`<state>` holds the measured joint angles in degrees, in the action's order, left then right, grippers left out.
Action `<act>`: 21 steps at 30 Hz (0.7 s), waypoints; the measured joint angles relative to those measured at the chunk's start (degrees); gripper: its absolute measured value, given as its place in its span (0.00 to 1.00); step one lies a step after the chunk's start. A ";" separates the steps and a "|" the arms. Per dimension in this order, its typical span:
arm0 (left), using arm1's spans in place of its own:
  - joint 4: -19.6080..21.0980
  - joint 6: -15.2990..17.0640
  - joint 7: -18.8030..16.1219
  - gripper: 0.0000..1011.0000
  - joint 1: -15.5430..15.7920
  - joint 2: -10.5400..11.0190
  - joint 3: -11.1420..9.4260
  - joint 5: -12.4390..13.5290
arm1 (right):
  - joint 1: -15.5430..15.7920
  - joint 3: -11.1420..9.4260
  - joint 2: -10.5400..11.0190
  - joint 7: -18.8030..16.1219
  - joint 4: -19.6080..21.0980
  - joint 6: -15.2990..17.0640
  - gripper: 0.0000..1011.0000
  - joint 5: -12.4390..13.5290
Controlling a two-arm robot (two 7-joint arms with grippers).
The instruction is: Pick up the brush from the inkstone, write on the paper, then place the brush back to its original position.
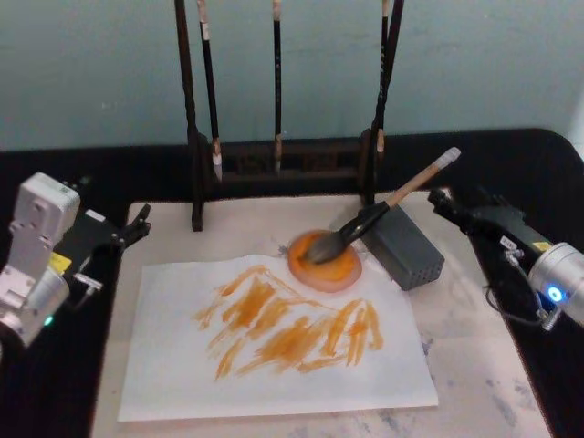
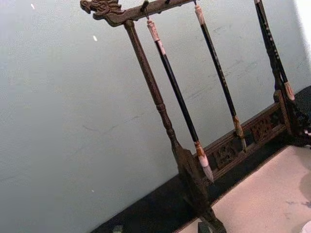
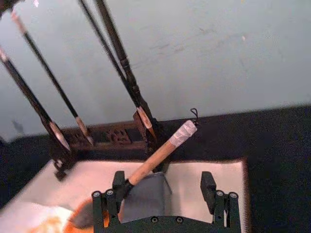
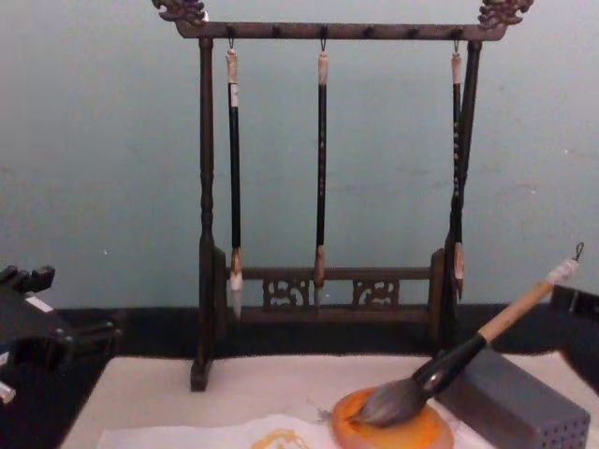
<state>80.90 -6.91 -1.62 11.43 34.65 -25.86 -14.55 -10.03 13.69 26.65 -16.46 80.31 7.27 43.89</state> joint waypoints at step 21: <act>0.00 0.00 0.00 0.99 0.00 0.00 0.00 0.00 | -3.59 -4.50 -6.86 2.93 -4.79 13.16 0.99 20.00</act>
<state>80.90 -6.91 -1.62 11.43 34.65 -25.86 -14.55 -13.61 9.19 19.79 -13.53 75.52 20.42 63.89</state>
